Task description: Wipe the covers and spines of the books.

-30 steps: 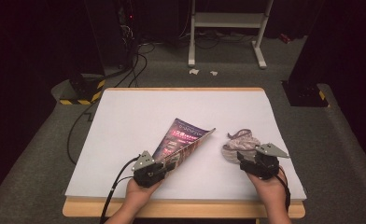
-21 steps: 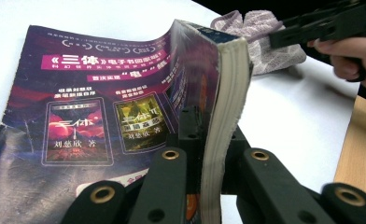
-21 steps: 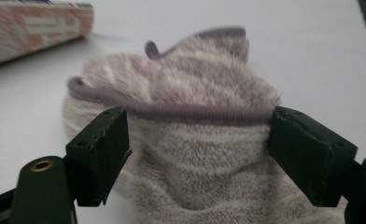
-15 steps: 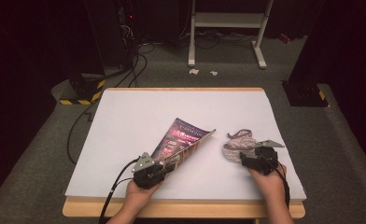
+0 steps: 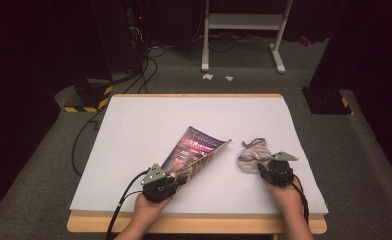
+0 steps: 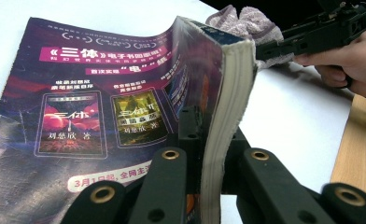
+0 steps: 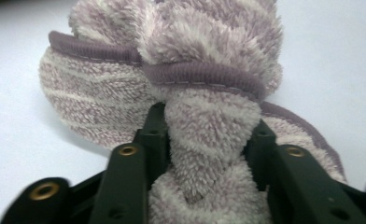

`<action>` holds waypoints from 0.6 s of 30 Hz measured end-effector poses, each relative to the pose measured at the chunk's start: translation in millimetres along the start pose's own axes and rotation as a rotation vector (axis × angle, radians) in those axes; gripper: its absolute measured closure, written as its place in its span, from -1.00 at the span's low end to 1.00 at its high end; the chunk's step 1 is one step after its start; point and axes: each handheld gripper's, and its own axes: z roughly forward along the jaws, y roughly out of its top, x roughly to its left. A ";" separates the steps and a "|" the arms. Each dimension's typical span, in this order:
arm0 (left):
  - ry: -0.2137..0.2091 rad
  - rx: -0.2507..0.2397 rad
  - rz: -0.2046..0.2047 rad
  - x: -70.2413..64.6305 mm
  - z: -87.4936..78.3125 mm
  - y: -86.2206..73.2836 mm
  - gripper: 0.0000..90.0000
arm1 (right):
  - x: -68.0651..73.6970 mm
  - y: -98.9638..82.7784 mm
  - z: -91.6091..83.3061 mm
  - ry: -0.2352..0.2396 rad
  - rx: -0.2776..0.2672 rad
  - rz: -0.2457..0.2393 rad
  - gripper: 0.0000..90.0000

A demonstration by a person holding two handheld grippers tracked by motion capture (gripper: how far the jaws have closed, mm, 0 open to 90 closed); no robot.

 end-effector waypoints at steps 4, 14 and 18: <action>-0.003 0.002 0.001 0.2 0.2 -0.5 0.86 | -3.5 -2.0 -2.2 0.028 -0.036 0.026 0.50; -0.009 0.004 -0.005 1.2 0.2 -0.1 0.86 | 12.0 5.9 -32.3 0.054 -0.214 0.024 0.50; -0.010 0.002 -0.008 1.6 -0.2 -0.3 0.86 | 30.9 16.7 -44.1 0.055 -0.275 -0.015 0.50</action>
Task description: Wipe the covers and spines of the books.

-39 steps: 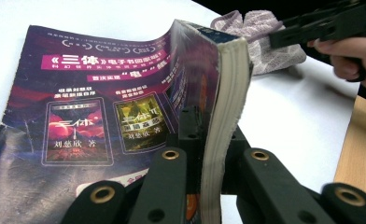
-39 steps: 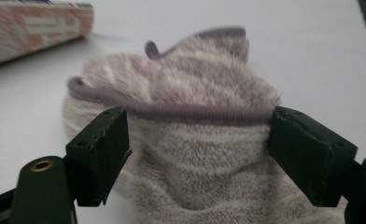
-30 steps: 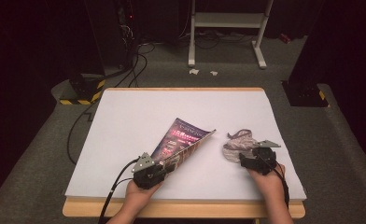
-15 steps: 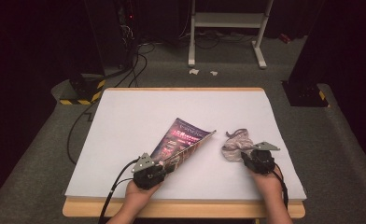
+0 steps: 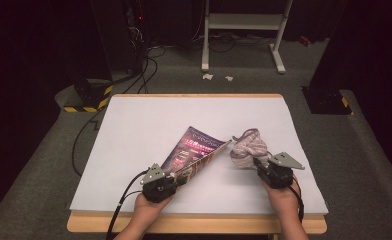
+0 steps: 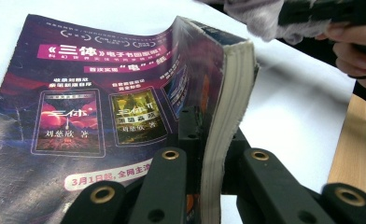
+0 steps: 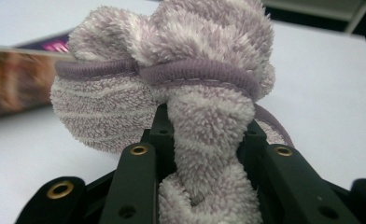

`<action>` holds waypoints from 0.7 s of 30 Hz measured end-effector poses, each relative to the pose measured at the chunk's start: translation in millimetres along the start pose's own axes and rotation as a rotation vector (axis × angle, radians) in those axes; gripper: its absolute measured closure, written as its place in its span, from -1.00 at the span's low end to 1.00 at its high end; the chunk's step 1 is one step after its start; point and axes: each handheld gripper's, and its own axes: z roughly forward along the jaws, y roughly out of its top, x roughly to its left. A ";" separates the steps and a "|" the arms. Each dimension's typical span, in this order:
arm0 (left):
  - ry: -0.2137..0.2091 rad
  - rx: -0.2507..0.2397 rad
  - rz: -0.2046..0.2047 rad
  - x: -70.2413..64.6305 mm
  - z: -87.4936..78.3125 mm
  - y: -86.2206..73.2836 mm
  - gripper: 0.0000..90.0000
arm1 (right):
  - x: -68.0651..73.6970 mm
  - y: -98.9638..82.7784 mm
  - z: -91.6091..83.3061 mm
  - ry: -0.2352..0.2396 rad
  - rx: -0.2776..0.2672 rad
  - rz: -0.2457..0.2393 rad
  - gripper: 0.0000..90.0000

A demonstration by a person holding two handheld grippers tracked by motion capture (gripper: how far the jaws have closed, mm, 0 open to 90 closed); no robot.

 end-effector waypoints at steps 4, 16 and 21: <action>-0.001 0.001 0.001 -0.2 0.2 -0.1 0.86 | 19.6 12.9 1.3 0.015 -0.032 -0.037 0.50; 0.001 0.005 0.008 -0.7 0.3 1.0 0.86 | 36.5 28.0 48.0 -0.052 0.039 -0.115 0.50; 0.001 0.005 0.007 -1.4 0.7 0.7 0.86 | 51.8 27.2 58.4 -0.022 0.060 -0.144 0.49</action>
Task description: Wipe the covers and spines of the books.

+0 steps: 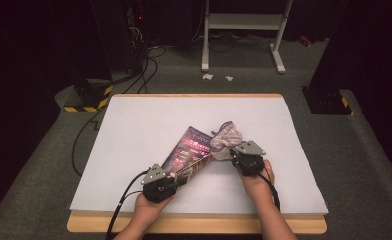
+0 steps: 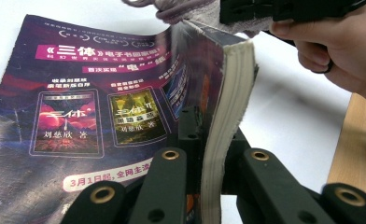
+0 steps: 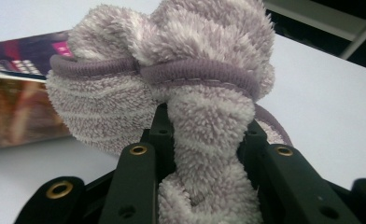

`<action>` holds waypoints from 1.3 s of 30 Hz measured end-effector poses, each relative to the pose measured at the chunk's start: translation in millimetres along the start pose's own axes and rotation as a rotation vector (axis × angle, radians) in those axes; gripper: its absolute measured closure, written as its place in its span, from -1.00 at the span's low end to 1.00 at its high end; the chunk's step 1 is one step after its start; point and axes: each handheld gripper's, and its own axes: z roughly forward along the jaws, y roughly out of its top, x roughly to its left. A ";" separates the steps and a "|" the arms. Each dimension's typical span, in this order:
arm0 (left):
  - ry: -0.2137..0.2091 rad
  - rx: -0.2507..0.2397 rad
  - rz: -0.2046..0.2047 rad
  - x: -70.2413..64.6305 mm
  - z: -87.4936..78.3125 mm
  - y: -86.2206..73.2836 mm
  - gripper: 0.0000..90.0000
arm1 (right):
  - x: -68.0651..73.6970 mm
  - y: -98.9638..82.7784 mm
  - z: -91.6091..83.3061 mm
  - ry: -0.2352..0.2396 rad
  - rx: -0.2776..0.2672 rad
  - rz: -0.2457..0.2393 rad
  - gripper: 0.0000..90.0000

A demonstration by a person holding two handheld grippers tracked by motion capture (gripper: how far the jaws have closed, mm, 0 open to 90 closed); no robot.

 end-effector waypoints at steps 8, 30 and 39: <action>0.000 0.000 0.002 -0.7 0.3 -0.1 0.86 | 24.1 5.8 -7.1 0.066 -0.039 -0.025 0.49; 0.022 0.000 0.031 -4.5 0.4 -0.3 0.86 | 94.4 28.1 -38.8 0.265 -0.159 -0.095 0.47; 0.033 0.007 0.045 -7.5 1.4 -0.5 0.86 | 97.4 31.2 -36.8 0.237 -0.152 -0.118 0.48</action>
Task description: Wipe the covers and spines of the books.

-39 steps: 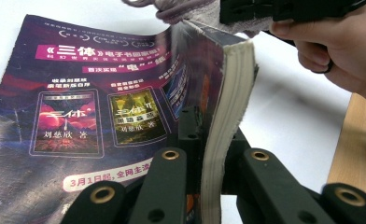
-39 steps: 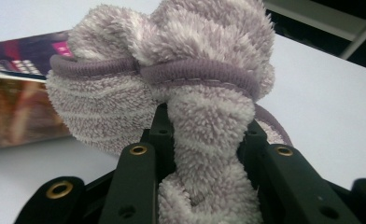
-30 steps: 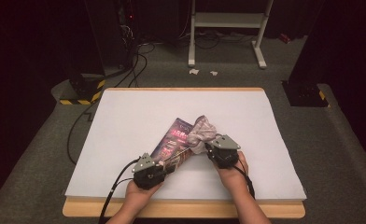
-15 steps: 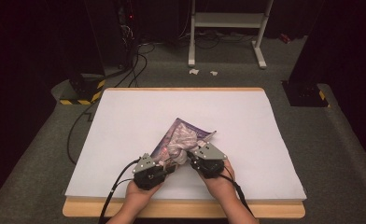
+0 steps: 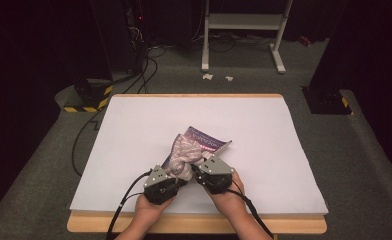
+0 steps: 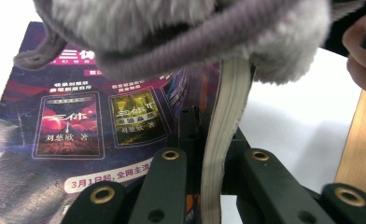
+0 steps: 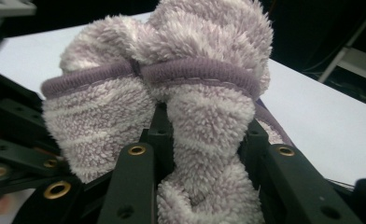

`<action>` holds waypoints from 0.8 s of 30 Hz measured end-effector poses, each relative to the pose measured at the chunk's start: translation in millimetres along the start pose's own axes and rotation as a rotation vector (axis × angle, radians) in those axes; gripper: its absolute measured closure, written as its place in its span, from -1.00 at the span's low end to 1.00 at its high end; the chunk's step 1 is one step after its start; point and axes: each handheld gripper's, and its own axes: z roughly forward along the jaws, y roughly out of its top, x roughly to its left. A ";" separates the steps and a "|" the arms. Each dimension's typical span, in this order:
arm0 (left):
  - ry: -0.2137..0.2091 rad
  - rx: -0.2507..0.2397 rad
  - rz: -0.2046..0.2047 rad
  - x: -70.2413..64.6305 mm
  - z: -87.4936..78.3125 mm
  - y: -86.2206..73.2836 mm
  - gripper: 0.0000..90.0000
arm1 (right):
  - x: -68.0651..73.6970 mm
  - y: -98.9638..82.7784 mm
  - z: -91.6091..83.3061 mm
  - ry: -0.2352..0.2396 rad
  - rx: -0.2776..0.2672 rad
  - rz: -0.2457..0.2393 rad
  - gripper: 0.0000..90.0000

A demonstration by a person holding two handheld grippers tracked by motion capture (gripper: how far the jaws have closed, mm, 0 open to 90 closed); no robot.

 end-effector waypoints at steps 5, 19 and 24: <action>-0.004 0.003 -0.003 0.1 0.4 0.1 0.86 | -16.3 -6.6 7.9 -0.040 0.030 0.024 0.48; -0.007 0.004 -0.006 -0.1 1.6 0.1 0.86 | -80.9 -34.0 31.6 -0.193 0.122 0.132 0.47; -0.010 0.005 -0.009 0.0 1.9 0.0 0.86 | -98.2 -41.4 38.7 -0.232 0.149 0.154 0.48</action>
